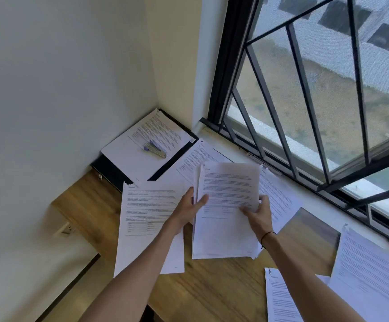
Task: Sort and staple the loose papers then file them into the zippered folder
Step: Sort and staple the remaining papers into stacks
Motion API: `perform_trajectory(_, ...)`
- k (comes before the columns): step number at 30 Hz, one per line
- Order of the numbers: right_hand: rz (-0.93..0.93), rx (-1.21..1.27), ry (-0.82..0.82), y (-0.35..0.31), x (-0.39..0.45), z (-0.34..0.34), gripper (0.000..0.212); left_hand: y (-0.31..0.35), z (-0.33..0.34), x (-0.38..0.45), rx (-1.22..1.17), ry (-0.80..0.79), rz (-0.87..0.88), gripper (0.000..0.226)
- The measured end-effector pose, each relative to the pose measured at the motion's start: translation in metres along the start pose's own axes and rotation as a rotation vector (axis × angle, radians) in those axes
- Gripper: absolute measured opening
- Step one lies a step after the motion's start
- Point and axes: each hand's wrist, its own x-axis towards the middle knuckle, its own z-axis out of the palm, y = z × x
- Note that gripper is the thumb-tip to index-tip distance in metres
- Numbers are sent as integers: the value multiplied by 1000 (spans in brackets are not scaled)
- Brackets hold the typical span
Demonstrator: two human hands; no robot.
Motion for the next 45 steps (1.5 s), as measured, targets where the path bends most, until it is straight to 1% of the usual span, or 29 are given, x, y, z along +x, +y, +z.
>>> perform_trajectory(1, 28, 47, 5, -1, 0, 0, 50, 2, 5, 2, 6, 16, 10, 51)
perform_trajectory(3, 54, 147, -4, -4, -2, 0, 61, 9, 13, 6, -32, 68, 45, 43)
perform_trajectory(4, 51, 187, -2, -7, -3, 0, 62, 13, 16, 7, -52, 85, 81, 40)
perform_trajectory(5, 42, 220, 1, -11, -3, -1, 57, 17, 19, 8, -62, 105, 132, 38)
perform_trajectory(7, 10, 294, -6, -21, -3, -4, 37, 27, 22, 9, -65, 149, 236, 36)
perform_trajectory(9, -9, 379, -12, -32, -2, -9, 22, 38, 24, 7, -112, 183, 304, 34)
perform_trajectory(11, -51, 470, -29, -44, 0, -16, 19, 49, 24, 6, -183, 192, 353, 34)
perform_trajectory(13, -123, 497, -82, -56, 2, -24, 24, 58, 22, 6, -232, 175, 367, 33)
perform_trajectory(15, -174, 430, -122, -62, 3, -29, 27, 64, 22, 7, -231, 144, 369, 33)
perform_trajectory(17, -234, 253, -140, -66, 3, -30, 28, 69, 25, 6, -211, 134, 375, 36)
perform_trajectory(20, -482, -166, -106, -63, 3, -27, 39, 74, 30, 4, -171, 113, 411, 42)
perform_trajectory(22, -572, -252, -58, -63, 3, -27, 34, 74, 30, 3, -158, 95, 406, 49)
perform_trajectory(24, -570, -188, -57, -65, 0, -31, 31, 73, 28, -1, -128, 107, 397, 58)
perform_trajectory(26, -470, -9, -120, -68, -6, -37, 36, 70, 21, -3, -91, 118, 398, 62)
perform_trajectory(28, -405, 114, -197, -71, -9, -42, 41, 69, 14, -5, -97, 102, 374, 55)
perform_trajectory(30, -386, 131, -237, -73, -11, -44, 38, 73, 13, -6, -107, 76, 375, 45)
perform_trajectory(32, -385, 118, -262, -75, -13, -42, 32, 79, 21, -8, -89, 88, 398, 34)
perform_trajectory(34, -398, 87, -236, -75, -14, -39, 26, 84, 33, -12, -101, 150, 398, 21)
perform_trajectory(37, -432, 59, -117, -76, -13, -36, 23, 92, 42, -15, -150, 255, 402, 21)
perform_trajectory(41, -505, 37, 14, -84, -16, -37, 16, 109, 48, -20, -108, 286, 502, 12)
perform_trajectory(43, -530, 39, 32, -79, -16, -37, 20, 108, 50, -21, -71, 279, 532, 11)
perform_trajectory(45, -517, -8, 22, -68, -15, -36, 33, 96, 49, -20, -41, 256, 530, 18)
